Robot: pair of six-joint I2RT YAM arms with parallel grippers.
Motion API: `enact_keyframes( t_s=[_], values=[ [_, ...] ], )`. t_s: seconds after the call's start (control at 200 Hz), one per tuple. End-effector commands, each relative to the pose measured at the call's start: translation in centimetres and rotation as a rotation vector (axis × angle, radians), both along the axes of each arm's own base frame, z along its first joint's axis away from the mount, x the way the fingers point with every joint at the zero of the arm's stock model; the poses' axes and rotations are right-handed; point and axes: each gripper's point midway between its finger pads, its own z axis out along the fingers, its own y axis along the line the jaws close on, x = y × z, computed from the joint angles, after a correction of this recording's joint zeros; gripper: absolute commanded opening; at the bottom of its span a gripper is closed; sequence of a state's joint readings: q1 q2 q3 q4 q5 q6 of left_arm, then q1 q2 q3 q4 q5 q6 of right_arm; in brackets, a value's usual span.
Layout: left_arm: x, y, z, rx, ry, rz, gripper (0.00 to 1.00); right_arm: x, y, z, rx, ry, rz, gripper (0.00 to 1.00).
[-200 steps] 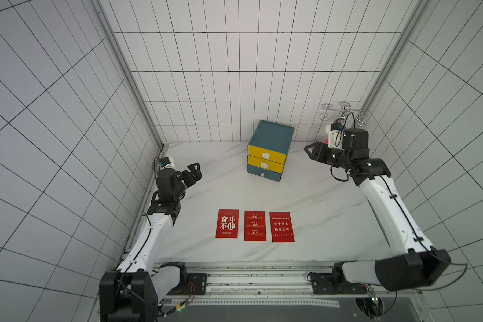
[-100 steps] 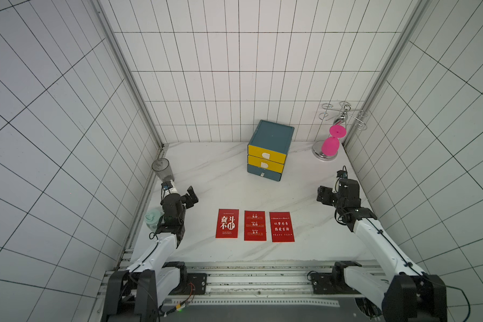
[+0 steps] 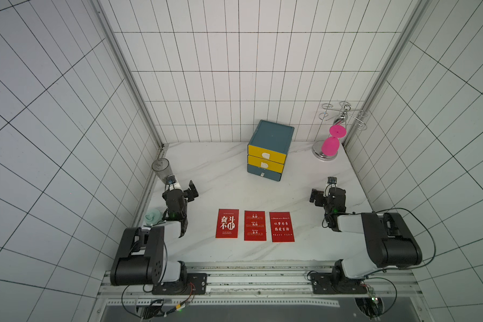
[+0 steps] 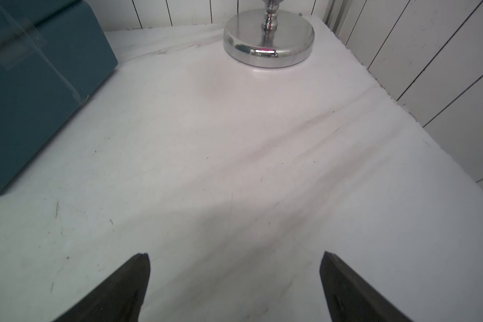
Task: Take the postcards out of the drawer
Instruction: Reset both arms
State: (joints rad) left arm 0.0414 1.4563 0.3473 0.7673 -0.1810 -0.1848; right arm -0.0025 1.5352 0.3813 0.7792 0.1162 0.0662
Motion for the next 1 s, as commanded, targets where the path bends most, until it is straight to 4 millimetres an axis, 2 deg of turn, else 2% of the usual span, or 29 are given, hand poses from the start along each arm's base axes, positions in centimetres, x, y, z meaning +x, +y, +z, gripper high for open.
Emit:
enact_keyframes(
  t_s=[0.0, 0.045, 0.145, 0.265, 0.45, 0.995],
  values=[
    [1.7, -0.3, 0.8, 0.039, -0.081, -0.034, 0.99, 1.2, -0.1, 3.1, -0.01, -0.154, 0.018, 0.99],
    [2.4, -0.6, 0.9, 0.051, -0.097, -0.06, 0.99, 1.3, -0.1, 2.6, -0.005, -0.087, 0.017, 0.99],
    [3.0, -1.6, -0.2, 0.039, 0.041, -0.117, 0.99, 1.8, 0.0, 2.6, -0.012, -0.093, 0.022, 0.98],
    [3.1, -1.8, 0.3, 0.058, -0.042, -0.128, 0.99, 1.9, -0.1, 2.5, -0.012, -0.086, 0.018, 0.98],
    [3.1, -1.8, -0.2, 0.045, 0.03, -0.126, 0.99, 1.9, -0.1, 2.4, -0.011, -0.076, 0.02, 0.99],
    [3.1, -1.8, -0.1, 0.049, 0.024, -0.127, 0.99, 1.8, -0.1, 2.4, -0.011, -0.077, 0.02, 0.99]
  ],
)
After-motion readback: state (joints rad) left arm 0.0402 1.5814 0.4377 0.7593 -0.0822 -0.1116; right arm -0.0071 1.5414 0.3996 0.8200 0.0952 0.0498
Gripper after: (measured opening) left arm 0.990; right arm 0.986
